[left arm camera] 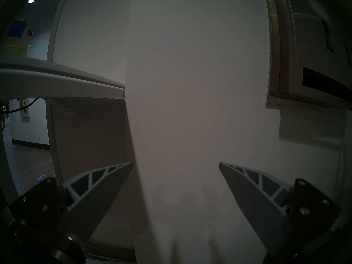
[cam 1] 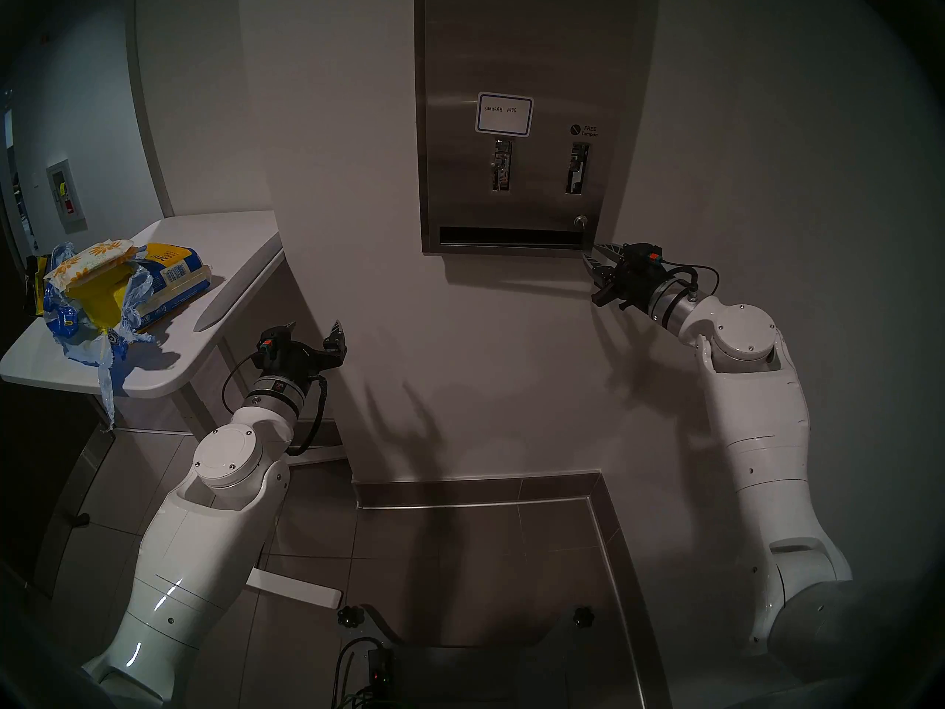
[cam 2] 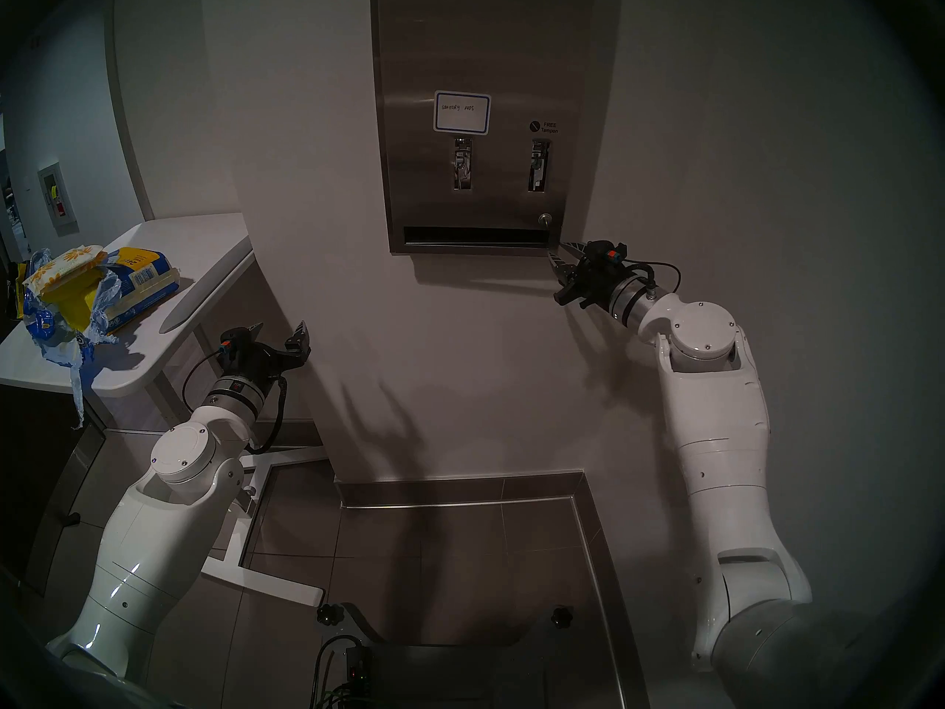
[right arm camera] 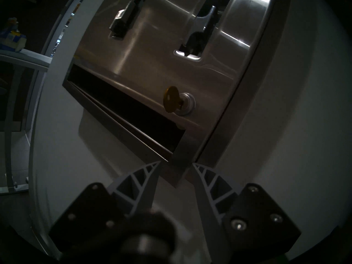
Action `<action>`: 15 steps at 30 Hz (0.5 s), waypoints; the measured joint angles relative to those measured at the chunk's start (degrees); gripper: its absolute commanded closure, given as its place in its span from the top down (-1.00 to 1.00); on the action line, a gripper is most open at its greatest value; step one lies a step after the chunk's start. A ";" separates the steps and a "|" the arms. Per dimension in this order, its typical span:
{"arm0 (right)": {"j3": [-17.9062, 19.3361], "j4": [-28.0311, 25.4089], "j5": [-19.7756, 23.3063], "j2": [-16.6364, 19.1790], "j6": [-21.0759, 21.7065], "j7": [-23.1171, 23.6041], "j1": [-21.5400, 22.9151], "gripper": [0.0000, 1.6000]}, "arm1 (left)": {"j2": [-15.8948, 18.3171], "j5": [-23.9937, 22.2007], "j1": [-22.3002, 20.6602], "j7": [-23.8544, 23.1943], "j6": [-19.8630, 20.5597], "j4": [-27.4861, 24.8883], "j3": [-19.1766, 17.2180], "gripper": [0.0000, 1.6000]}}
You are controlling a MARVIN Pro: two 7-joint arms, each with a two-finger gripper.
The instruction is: Open the dispenser door, put the pads inside, close the door
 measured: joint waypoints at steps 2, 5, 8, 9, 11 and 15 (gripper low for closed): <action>0.29 -0.69 0.39 0.60 0.11 1.14 -0.44 -0.11 | 0.00 0.00 0.00 0.00 0.00 0.00 0.00 1.00; 0.73 -1.60 1.02 1.25 0.45 2.66 -1.04 -0.12 | 0.00 0.00 0.00 0.00 0.00 0.00 0.00 1.00; 1.42 -2.82 2.05 2.00 1.05 4.83 -1.91 -0.15 | 0.00 0.00 0.00 0.00 0.00 0.00 0.00 1.00; 1.61 -3.25 2.39 2.26 1.27 5.58 -2.20 -0.15 | 0.00 0.00 0.00 0.00 0.00 0.00 0.00 1.00; 2.03 -4.25 3.11 2.86 1.79 7.16 -2.89 -0.15 | 0.00 0.00 0.00 0.00 0.00 0.00 0.00 1.00; 2.72 -6.42 4.40 4.20 3.05 10.24 -4.35 -0.15 | 0.00 0.00 0.00 0.00 0.00 0.00 0.00 1.00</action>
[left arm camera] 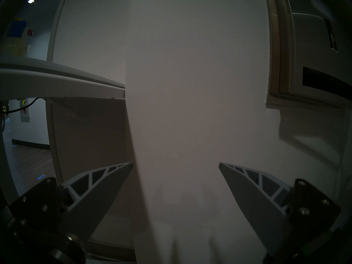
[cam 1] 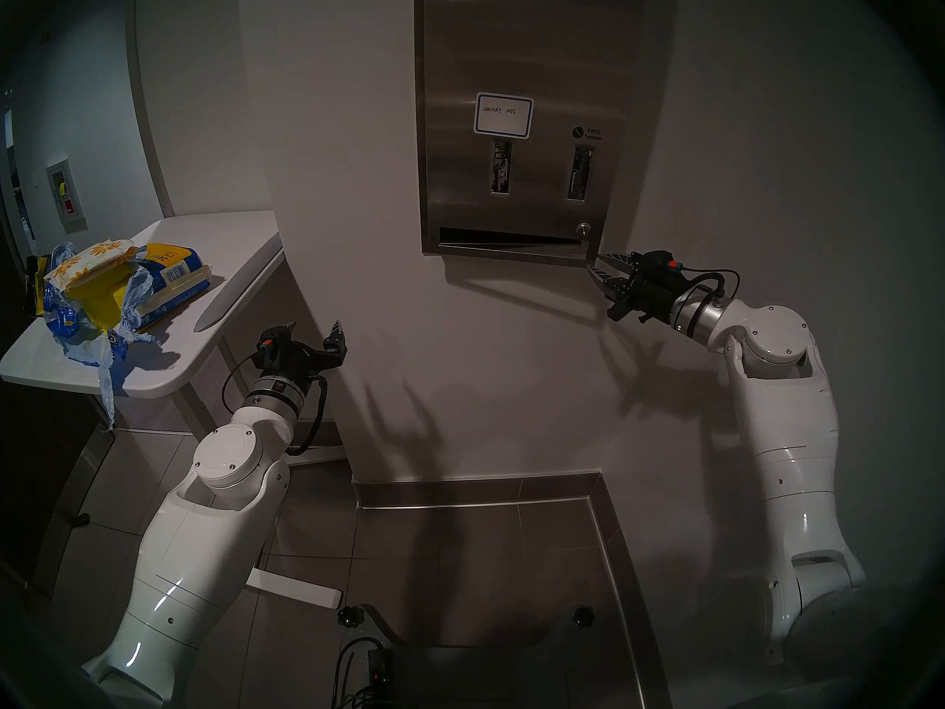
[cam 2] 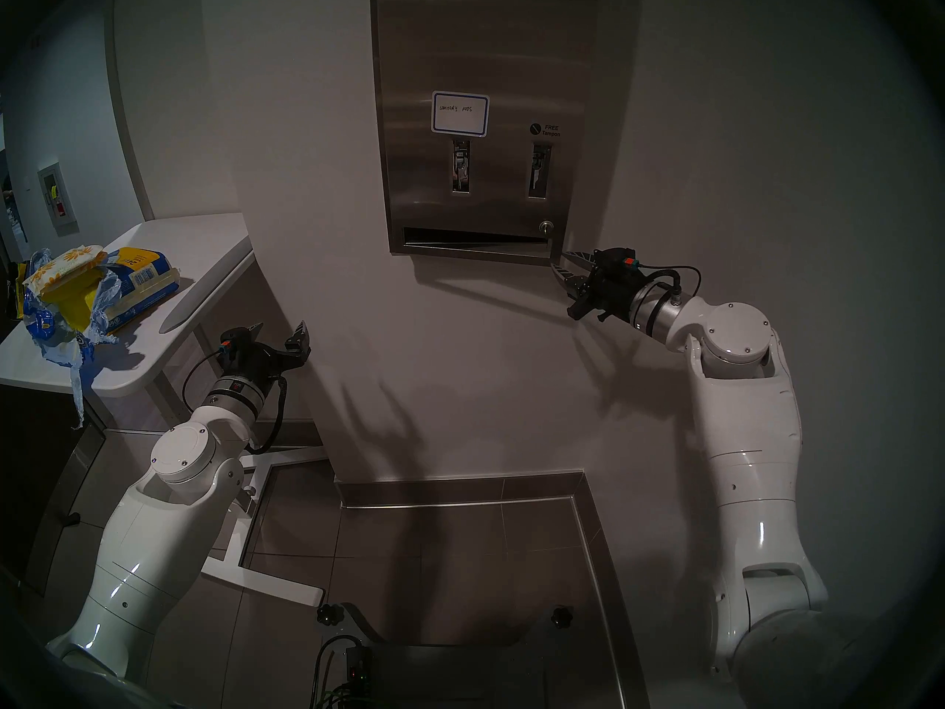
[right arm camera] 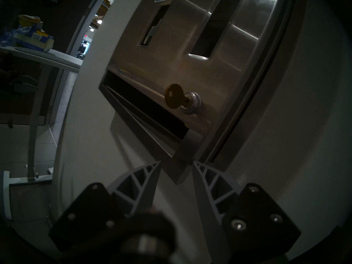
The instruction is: Open the dispenser door, put the pads inside, close the door
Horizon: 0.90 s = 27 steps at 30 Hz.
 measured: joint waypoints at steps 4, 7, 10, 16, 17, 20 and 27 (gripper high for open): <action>0.82 -2.28 1.40 1.39 1.56 3.22 -1.68 -0.15 | 0.00 0.00 0.00 0.00 0.00 0.00 0.00 1.00; 1.42 -3.85 2.42 2.29 2.73 5.52 -2.93 -0.15 | 0.00 0.00 0.00 0.00 0.00 0.00 0.00 1.00; 2.06 -5.37 3.43 3.10 3.74 8.00 -4.21 -0.15 | 0.00 0.00 0.00 0.00 0.00 0.00 0.00 1.00; 3.35 -8.45 5.98 4.31 5.24 13.36 -6.75 -0.15 | 0.00 0.00 0.00 0.00 0.01 0.00 0.00 1.00; 3.50 -8.80 6.32 4.40 5.38 14.03 -7.02 -0.15 | 0.00 0.00 0.00 0.00 0.01 0.00 0.00 1.00; 3.96 -10.21 7.56 4.63 5.93 16.46 -8.05 -0.15 | 0.00 0.00 0.00 0.00 0.01 0.00 0.00 1.00; 5.69 -11.81 9.16 4.85 6.91 19.35 -9.81 -0.19 | 0.00 0.00 0.00 0.00 0.01 0.00 0.00 1.00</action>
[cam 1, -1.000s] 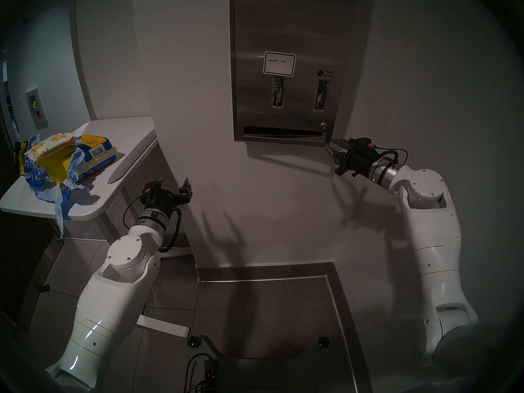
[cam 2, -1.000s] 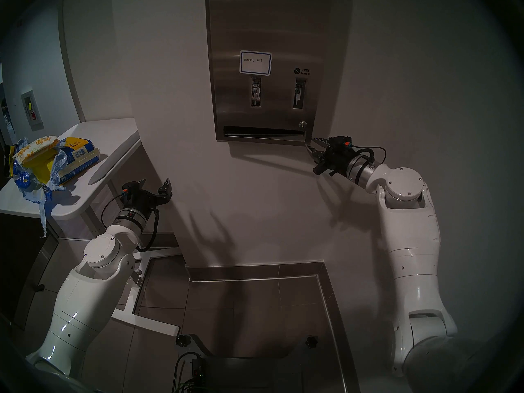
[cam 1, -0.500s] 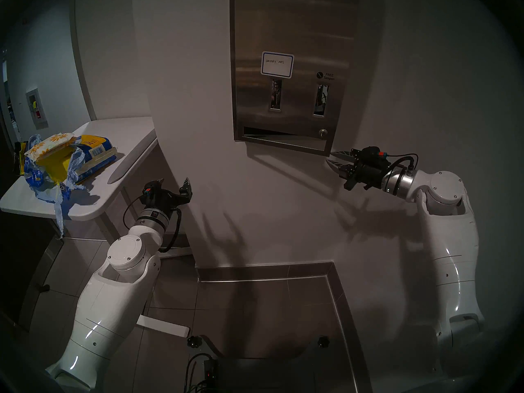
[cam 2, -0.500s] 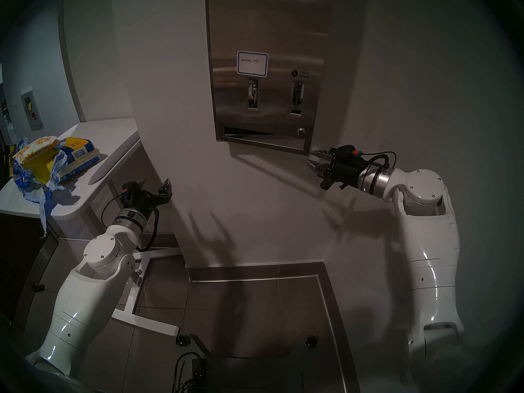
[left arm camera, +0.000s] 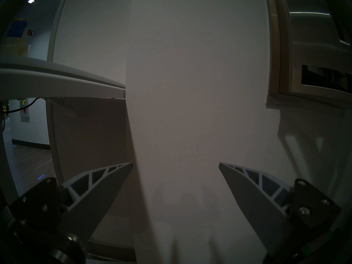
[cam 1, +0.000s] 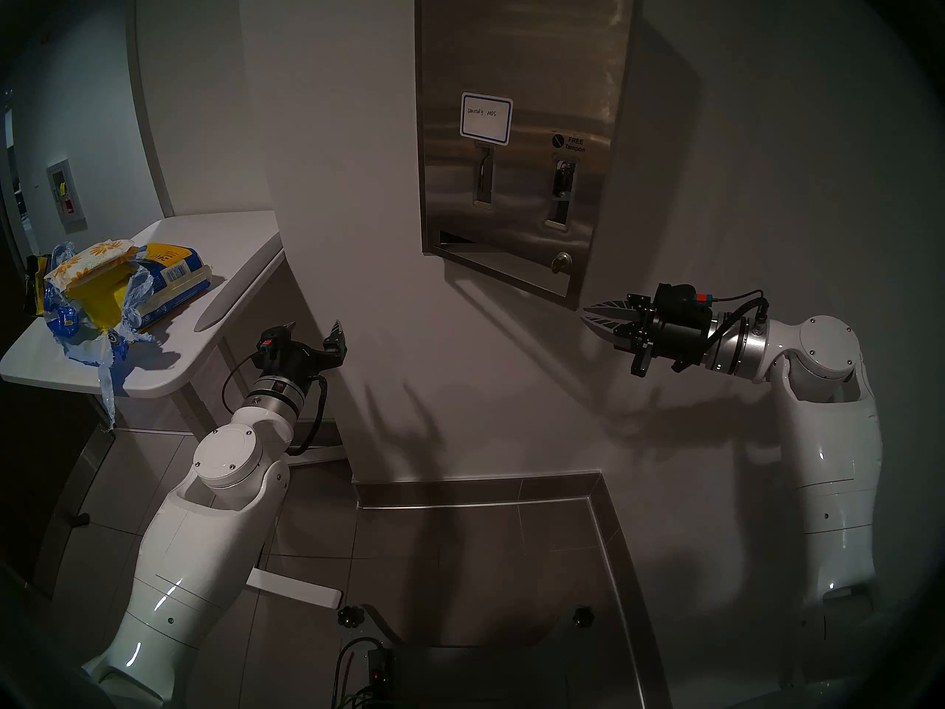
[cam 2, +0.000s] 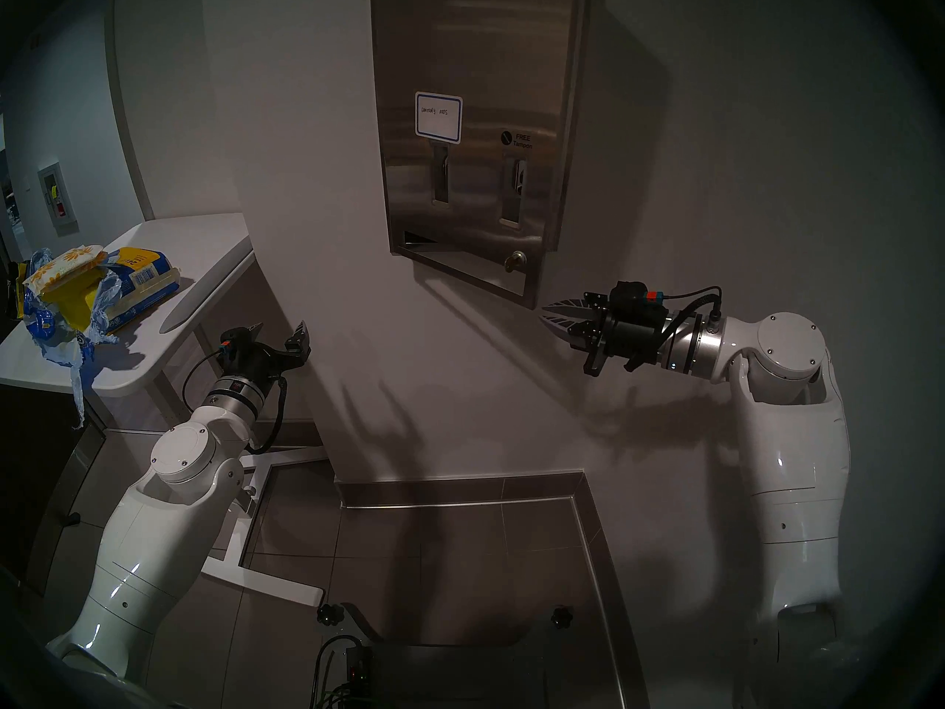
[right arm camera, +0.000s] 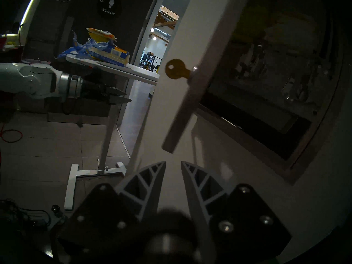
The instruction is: Open the dispenser door, put the pads inside, close the door
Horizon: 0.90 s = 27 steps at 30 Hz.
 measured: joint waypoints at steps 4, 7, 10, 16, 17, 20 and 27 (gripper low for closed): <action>0.86 0.00 0.55 0.00 0.39 0.62 -0.16 -0.29 | 0.00 0.00 0.00 0.00 0.00 0.00 0.00 1.00; 1.32 0.12 0.81 -0.05 0.51 0.88 -0.16 -0.43 | 0.00 0.00 0.00 0.00 0.00 0.00 0.00 1.00; 1.77 0.50 0.95 -0.40 0.51 0.69 -0.08 -1.00 | 0.00 0.00 0.00 0.00 0.00 0.00 0.00 1.00; 1.98 1.98 1.11 -1.93 -0.40 -0.74 0.77 -1.00 | 0.00 0.00 0.00 0.00 0.00 0.00 0.00 1.00; 1.94 2.23 1.14 -2.19 -0.58 -0.97 0.99 -1.00 | 0.00 0.00 0.00 0.00 0.00 0.00 0.00 1.00; 1.64 2.94 1.23 -2.99 -1.06 -1.70 1.79 -1.00 | 0.00 0.00 0.00 0.00 0.00 0.00 0.00 1.00; -1.18 4.73 1.61 -5.10 -2.19 -4.17 4.80 -1.00 | 0.00 0.00 0.00 0.00 0.00 -0.01 0.00 1.00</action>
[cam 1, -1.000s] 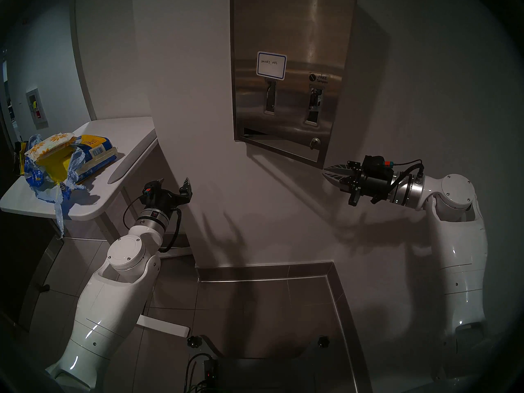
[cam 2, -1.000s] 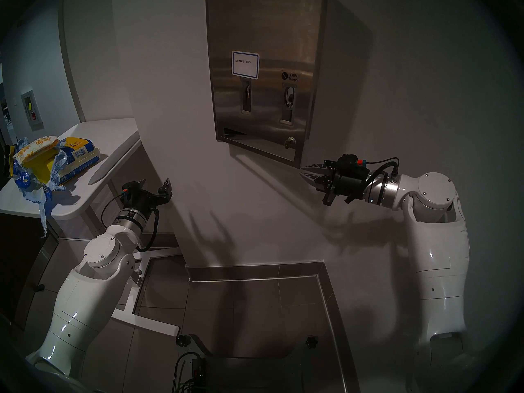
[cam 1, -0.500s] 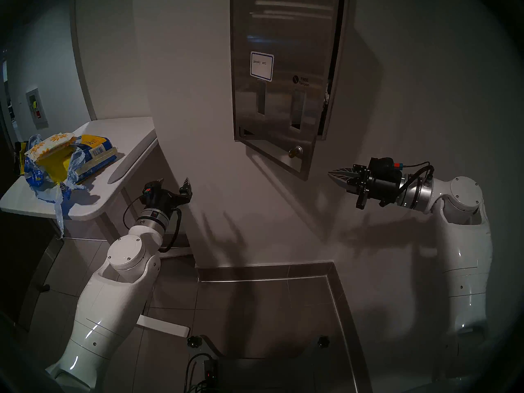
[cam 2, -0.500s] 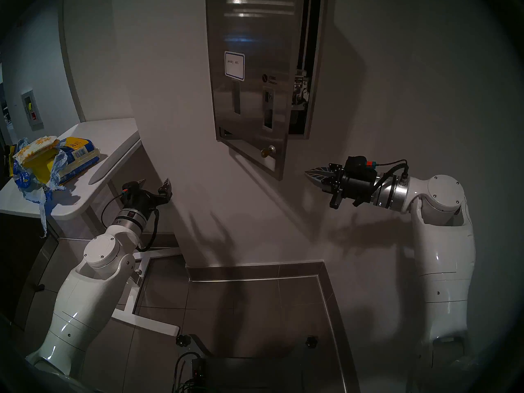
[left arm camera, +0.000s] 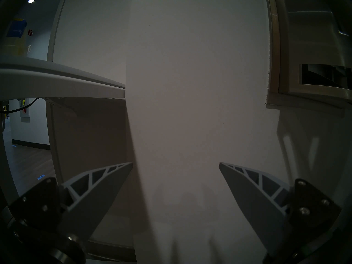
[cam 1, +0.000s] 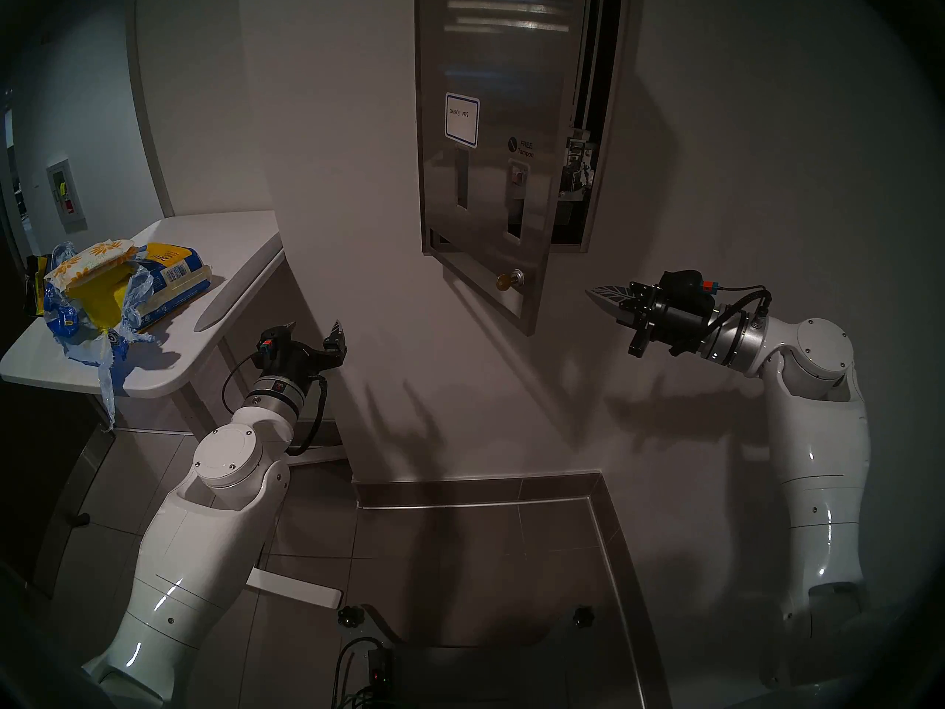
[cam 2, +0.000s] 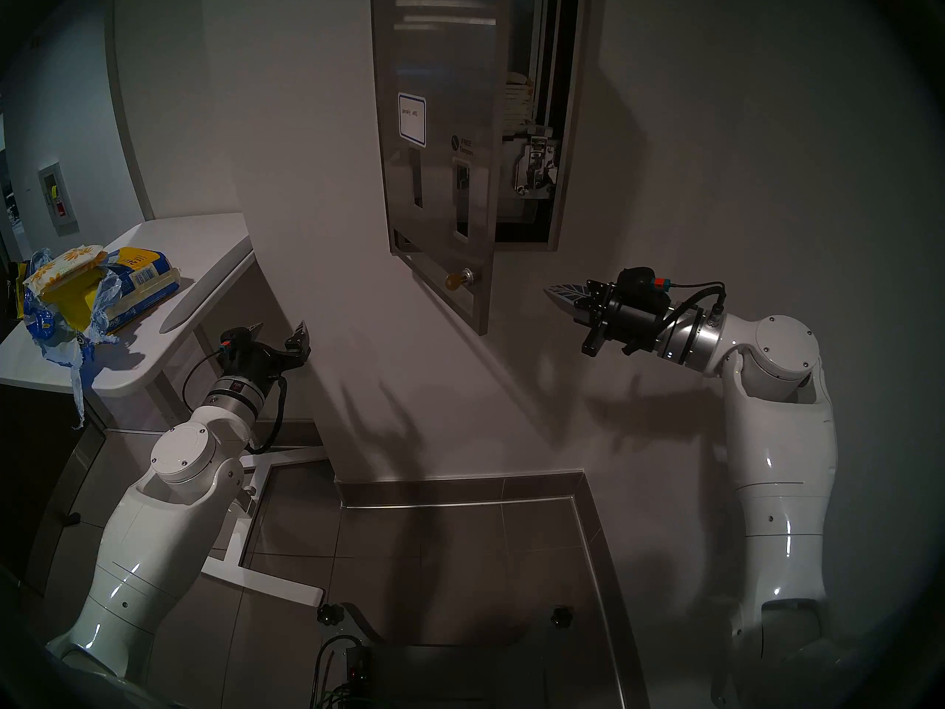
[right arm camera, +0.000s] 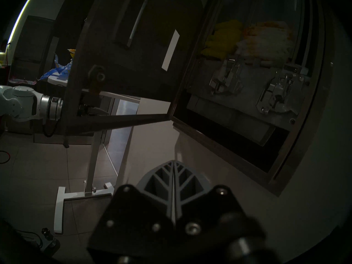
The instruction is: Open the dispenser door, put the pads inside, close the door
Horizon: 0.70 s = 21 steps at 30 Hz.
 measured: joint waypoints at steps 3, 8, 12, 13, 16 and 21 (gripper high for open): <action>-1.47 0.47 0.27 -0.79 -0.35 -1.14 1.30 -1.00 | 0.00 0.00 0.00 0.00 0.01 0.00 0.00 1.00; -4.29 1.19 0.84 -1.93 -0.76 -2.24 3.59 -1.00 | 0.00 0.00 0.00 0.00 0.02 0.01 0.00 1.00; -6.57 1.83 1.48 -2.51 -0.84 -2.06 5.52 -1.00 | 0.00 0.00 0.00 0.00 0.02 0.02 0.00 1.00; -7.05 1.99 1.64 -2.60 -0.84 -1.90 5.95 -1.00 | 0.00 0.00 0.00 0.00 0.02 0.02 0.00 1.00; -7.86 2.38 1.92 -2.69 -0.85 -1.19 6.77 -1.00 | 0.00 0.00 0.00 0.00 0.02 0.02 0.00 1.00; -9.94 4.04 2.70 -3.00 -0.86 1.25 9.48 -1.00 | 0.00 0.00 0.00 0.00 0.02 0.02 0.00 1.00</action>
